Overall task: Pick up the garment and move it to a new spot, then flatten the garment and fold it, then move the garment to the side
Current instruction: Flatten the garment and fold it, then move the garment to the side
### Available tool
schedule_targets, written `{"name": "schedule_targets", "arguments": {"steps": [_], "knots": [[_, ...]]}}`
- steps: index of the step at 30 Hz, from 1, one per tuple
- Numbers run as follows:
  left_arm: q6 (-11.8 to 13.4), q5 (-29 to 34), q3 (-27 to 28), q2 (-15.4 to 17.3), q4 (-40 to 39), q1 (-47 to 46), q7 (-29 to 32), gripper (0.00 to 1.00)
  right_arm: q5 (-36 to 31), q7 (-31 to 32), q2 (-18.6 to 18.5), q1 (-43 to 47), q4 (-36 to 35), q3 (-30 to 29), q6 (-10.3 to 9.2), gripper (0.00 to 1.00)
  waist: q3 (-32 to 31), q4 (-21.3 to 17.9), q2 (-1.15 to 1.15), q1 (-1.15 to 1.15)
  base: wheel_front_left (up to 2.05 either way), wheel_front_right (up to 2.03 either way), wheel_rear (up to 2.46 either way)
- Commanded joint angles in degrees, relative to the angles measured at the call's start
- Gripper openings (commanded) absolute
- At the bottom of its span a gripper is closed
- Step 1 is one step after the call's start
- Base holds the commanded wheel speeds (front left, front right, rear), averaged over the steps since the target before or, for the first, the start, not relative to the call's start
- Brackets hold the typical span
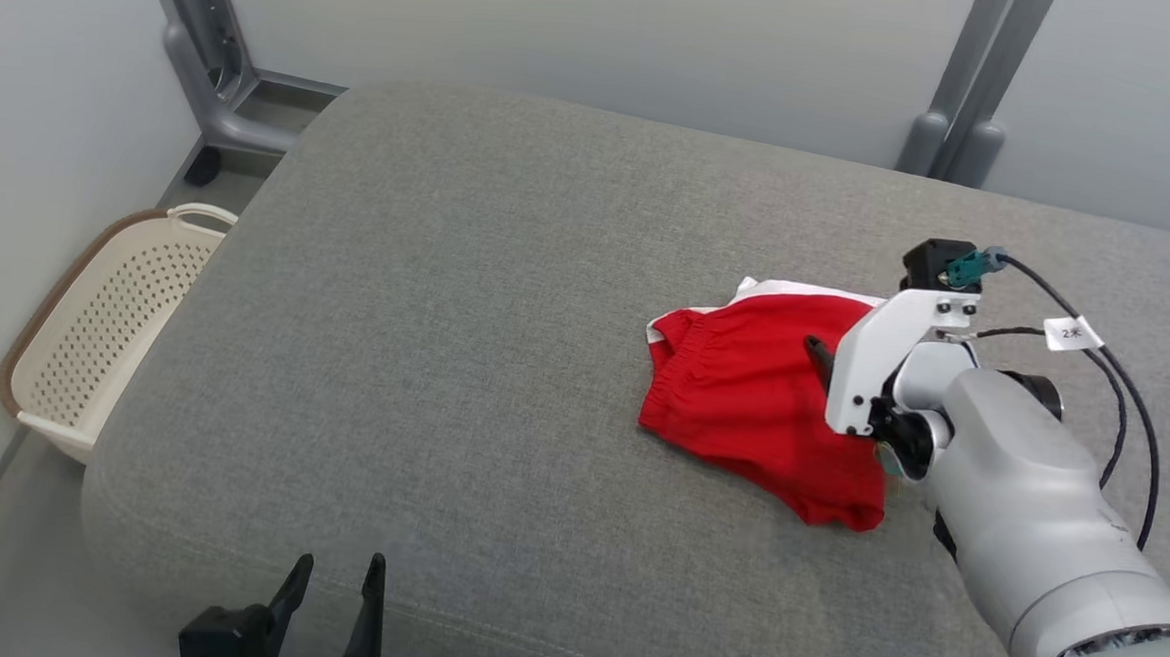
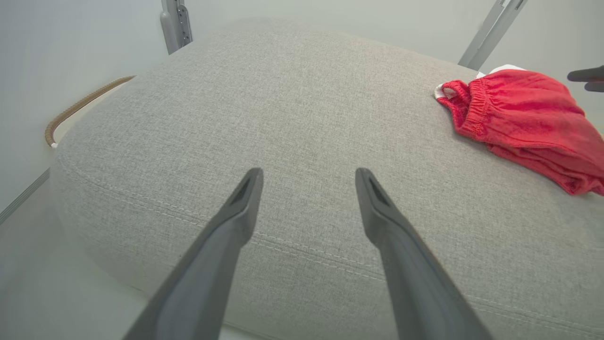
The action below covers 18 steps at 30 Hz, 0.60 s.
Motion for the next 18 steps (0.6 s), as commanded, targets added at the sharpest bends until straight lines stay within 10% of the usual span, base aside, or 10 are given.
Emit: {"name": "schedule_targets", "arguments": {"steps": [1,18], "knots": [[0.4,0.0,0.2,0.6,-0.4,1.0,0.2,1.00,-1.2,0.4,-0.5,-1.1,1.4,-2.1,-0.04,1.00,-1.3,-2.0,0.00,0.00,0.00,0.00,0.00],[0.7,-0.2,-0.3,0.5,-2.5,-1.3,0.4,1.00,-20.9,6.1,-0.4,-1.8,3.8,-30.9,-0.03,1.00,3.9,-3.7,0.00,0.00,0.00,0.00,0.00]]}}
